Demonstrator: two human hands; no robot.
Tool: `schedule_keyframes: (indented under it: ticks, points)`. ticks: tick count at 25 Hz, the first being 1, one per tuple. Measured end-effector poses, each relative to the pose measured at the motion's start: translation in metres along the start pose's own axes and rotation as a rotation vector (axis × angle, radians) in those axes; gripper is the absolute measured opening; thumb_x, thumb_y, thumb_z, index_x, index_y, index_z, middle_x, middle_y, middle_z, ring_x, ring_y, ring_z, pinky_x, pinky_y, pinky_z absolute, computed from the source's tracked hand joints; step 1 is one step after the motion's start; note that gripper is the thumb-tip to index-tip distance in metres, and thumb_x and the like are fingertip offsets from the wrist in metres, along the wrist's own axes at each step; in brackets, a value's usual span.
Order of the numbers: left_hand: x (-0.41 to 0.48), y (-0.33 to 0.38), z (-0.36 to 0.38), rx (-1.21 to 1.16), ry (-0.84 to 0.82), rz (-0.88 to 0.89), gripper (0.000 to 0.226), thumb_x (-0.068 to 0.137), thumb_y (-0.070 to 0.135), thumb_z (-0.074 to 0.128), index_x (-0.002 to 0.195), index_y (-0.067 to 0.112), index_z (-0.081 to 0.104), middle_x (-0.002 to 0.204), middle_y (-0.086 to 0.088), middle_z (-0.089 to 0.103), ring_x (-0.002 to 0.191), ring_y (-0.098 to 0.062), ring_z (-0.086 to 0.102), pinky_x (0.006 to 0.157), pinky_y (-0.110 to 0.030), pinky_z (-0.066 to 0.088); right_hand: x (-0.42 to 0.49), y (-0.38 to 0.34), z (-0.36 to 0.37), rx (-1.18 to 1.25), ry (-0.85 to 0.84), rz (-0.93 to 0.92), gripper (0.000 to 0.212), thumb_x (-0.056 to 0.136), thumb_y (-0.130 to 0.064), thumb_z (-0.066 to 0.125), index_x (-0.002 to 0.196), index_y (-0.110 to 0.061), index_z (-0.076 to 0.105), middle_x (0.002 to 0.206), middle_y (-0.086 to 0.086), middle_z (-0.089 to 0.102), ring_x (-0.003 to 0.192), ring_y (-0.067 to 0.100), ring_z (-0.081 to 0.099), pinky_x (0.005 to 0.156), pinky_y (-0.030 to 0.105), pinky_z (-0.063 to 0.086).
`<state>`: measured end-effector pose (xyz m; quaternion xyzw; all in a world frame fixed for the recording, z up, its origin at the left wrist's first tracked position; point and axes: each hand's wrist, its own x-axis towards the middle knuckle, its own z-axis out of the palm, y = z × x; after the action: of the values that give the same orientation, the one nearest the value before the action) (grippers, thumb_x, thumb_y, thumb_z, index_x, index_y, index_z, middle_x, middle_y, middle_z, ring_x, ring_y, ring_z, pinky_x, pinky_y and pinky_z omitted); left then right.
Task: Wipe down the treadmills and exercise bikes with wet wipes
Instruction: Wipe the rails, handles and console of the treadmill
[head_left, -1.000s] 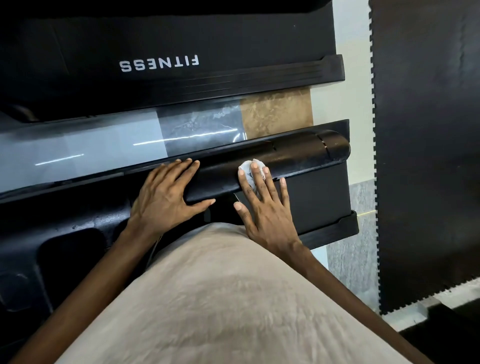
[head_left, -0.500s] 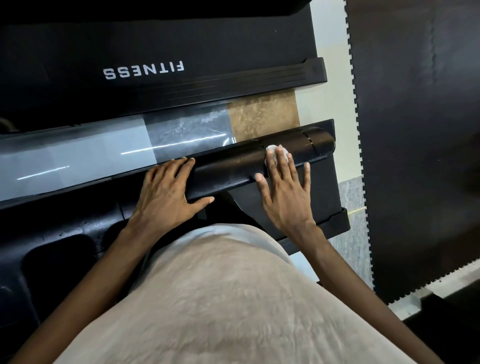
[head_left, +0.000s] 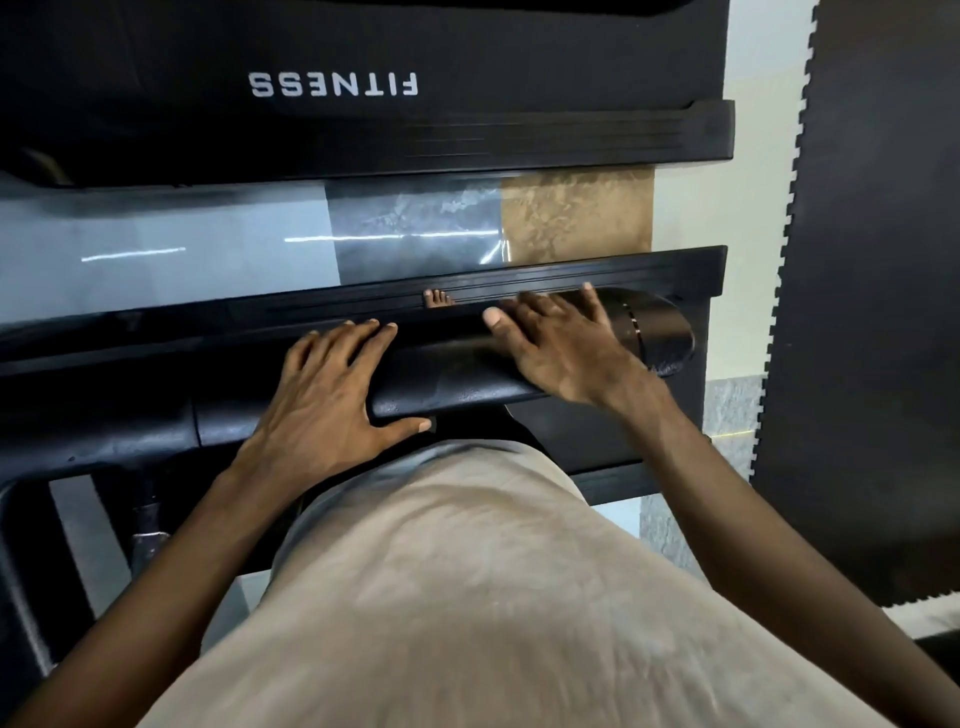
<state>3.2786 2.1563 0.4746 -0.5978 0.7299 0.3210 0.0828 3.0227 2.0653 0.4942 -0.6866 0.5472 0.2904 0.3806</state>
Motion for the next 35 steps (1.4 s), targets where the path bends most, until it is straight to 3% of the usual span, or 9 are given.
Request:
schedule_keyframes:
  ticks: [4,10,14,16,20,24,27,30,35]
  points:
    - [0.009,0.003,-0.003,-0.001,-0.087,0.000,0.110,0.068,0.089,0.043,0.154,0.020,0.036,0.155,-0.006,0.041,0.142,-0.029,0.039,0.117,-0.051,0.025,0.035,-0.012,-0.003,-0.005,-0.196,-0.108,0.075,0.098,-0.070,0.002,0.159,-0.031,0.022,0.166,-0.009,0.019,0.153,0.014,0.015,0.120,0.052,-0.015]
    - [0.021,0.007,-0.008,-0.016,-0.176,0.003,0.117,0.065,0.092,0.044,0.156,0.020,0.033,0.156,-0.007,0.040,0.144,-0.026,0.036,0.118,-0.047,0.022,0.060,0.006,-0.027,-0.008,-0.371,0.007,0.070,0.098,-0.067,-0.003,0.159,-0.036,0.011,0.166,-0.012,0.019,0.154,0.012,0.013,0.122,0.054,-0.009]
    - [0.025,0.006,-0.009,-0.032,-0.211,-0.004,0.119,0.062,0.093,0.045,0.157,0.023,0.031,0.158,-0.004,0.037,0.145,-0.025,0.034,0.118,-0.045,0.019,0.053,0.000,-0.008,0.020,-0.253,-0.045,0.085,0.091,-0.074,-0.007,0.160,-0.029,0.015,0.164,-0.004,0.027,0.152,0.016,0.022,0.122,0.051,-0.008]
    - [0.027,0.005,-0.010,-0.042,-0.223,-0.003,0.120,0.061,0.093,0.045,0.157,0.023,0.031,0.158,-0.003,0.037,0.145,-0.024,0.034,0.118,-0.043,0.018,0.040,0.016,-0.004,-0.017,-0.153,0.040,0.085,0.095,-0.072,-0.001,0.157,-0.022,0.029,0.161,-0.001,0.034,0.151,0.018,0.025,0.122,0.049,-0.008]
    - [0.027,0.006,-0.010,-0.035,-0.192,0.015,0.118,0.062,0.092,0.047,0.155,0.020,0.036,0.154,-0.005,0.042,0.141,-0.025,0.040,0.115,-0.042,0.022,0.005,0.055,-0.007,-0.078,0.029,0.200,0.087,0.096,-0.069,0.000,0.153,-0.015,0.038,0.159,0.004,0.038,0.150,0.020,0.027,0.122,0.048,-0.006]
    - [0.031,0.016,-0.009,-0.004,-0.173,0.084,0.114,0.068,0.088,0.046,0.155,0.016,0.035,0.154,-0.008,0.042,0.140,-0.028,0.040,0.115,-0.042,0.023,0.000,0.018,0.011,0.054,0.204,0.104,0.087,0.095,-0.068,0.005,0.143,-0.013,0.053,0.149,0.006,0.051,0.144,0.021,0.038,0.123,0.042,0.005]
    - [0.038,0.030,-0.006,-0.003,-0.158,0.132,0.109,0.071,0.084,0.047,0.155,0.016,0.035,0.154,-0.008,0.041,0.140,-0.028,0.040,0.115,-0.044,0.027,-0.020,0.012,0.024,0.049,0.301,0.050,0.076,0.099,-0.062,0.010,0.150,-0.018,0.045,0.156,0.001,0.043,0.148,0.016,0.030,0.124,0.042,0.001]
    - [0.041,0.036,-0.005,-0.015,-0.137,0.136,0.108,0.071,0.083,0.048,0.154,0.016,0.036,0.154,-0.008,0.043,0.139,-0.027,0.041,0.115,-0.045,0.030,-0.052,0.044,0.037,0.071,0.430,0.130,0.060,0.104,-0.051,0.019,0.158,-0.025,0.030,0.163,-0.006,0.030,0.152,0.008,0.018,0.124,0.044,-0.002]
    - [0.040,0.037,-0.002,0.013,-0.096,0.147,0.108,0.070,0.085,0.050,0.153,0.018,0.038,0.153,-0.004,0.044,0.138,-0.025,0.044,0.114,-0.044,0.031,-0.067,0.044,0.055,0.150,0.526,0.249,0.064,0.104,-0.051,0.013,0.161,-0.023,0.015,0.168,-0.007,0.012,0.155,0.009,0.004,0.125,0.046,-0.001]
